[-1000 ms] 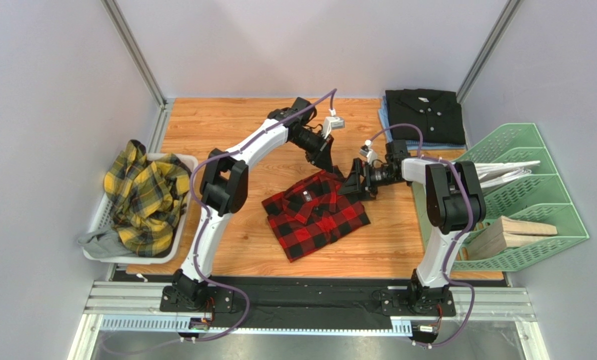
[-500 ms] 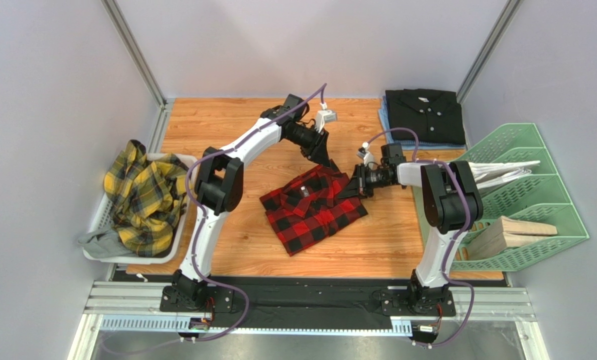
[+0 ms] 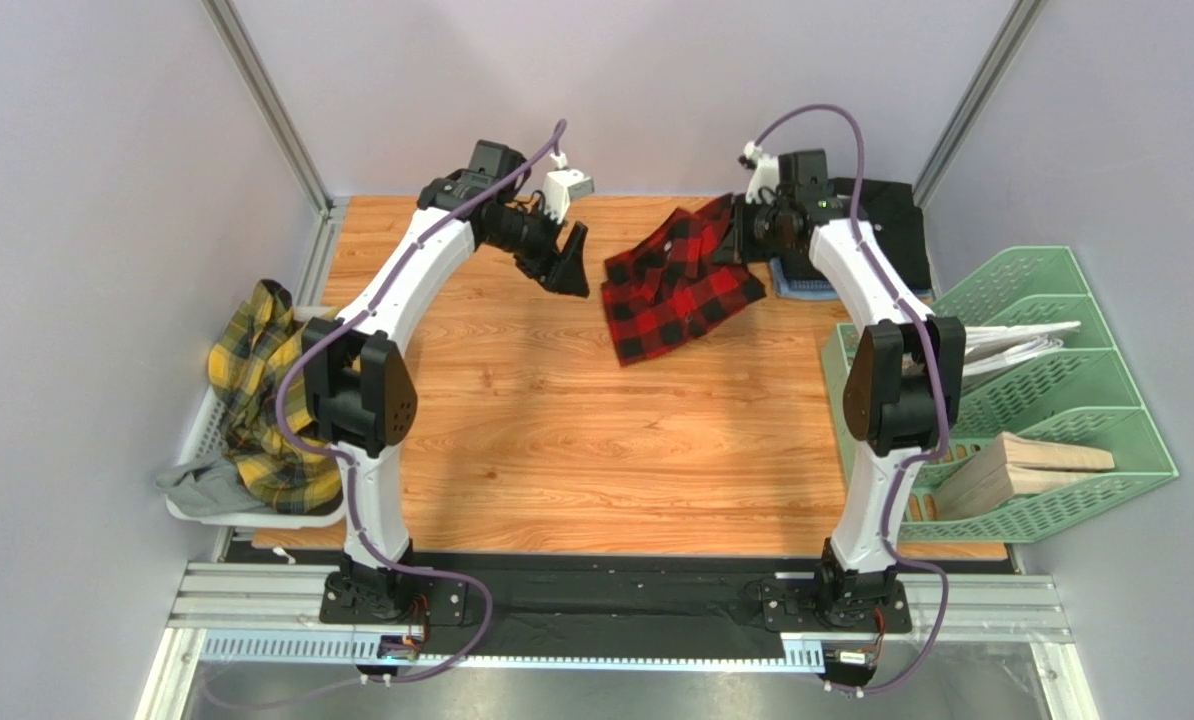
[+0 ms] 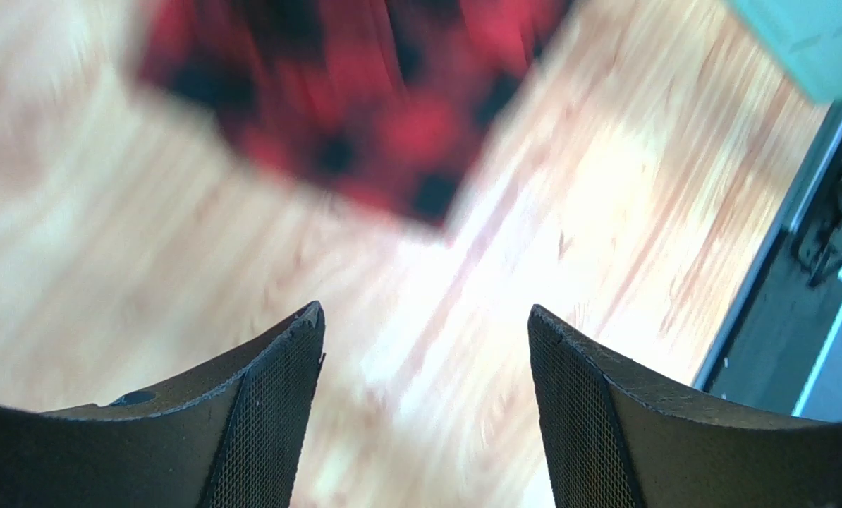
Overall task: Fold and stack the long sleeve shirts
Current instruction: Neatly place the folded shirt to the corner
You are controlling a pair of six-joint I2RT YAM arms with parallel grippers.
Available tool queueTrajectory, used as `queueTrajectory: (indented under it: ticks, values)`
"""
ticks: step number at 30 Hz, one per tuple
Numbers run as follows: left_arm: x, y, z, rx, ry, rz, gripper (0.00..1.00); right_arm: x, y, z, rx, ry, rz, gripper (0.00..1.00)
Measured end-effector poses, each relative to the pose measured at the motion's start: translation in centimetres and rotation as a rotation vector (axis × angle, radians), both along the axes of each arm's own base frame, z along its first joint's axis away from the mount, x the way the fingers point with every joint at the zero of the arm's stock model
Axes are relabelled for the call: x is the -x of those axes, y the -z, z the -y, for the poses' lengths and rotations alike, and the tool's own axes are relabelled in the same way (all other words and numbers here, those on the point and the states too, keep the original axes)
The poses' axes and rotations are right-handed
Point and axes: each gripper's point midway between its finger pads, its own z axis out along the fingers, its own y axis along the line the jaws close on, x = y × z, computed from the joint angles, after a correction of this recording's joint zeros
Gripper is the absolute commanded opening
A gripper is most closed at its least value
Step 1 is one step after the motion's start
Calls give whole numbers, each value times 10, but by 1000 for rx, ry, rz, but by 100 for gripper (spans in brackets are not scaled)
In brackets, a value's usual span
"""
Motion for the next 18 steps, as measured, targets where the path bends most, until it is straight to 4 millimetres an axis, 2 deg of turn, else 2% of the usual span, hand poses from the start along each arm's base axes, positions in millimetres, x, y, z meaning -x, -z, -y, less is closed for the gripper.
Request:
queueTrajectory:
  ticks: [2,3,4,6,9,14,18]
  values:
    - [11,8,-10,-41,-9,-21,77,-23,-10,14,60,37,43,0]
    - [18,14,-13,-62,-9,-40,82,-35,-16,22,90,56,65,0]
    - [26,24,-17,-88,-6,-66,99,-52,-22,33,132,80,94,0]
    - [36,40,-23,-133,-2,-104,99,-70,-28,46,189,102,134,0]
    - [50,60,-31,-185,-1,-161,99,-87,-36,66,277,121,166,0]
    - [61,77,-42,-238,-15,-203,99,-92,-45,97,414,126,192,0]
    - [67,79,-46,-250,-22,-210,99,-90,-46,120,505,138,189,0]
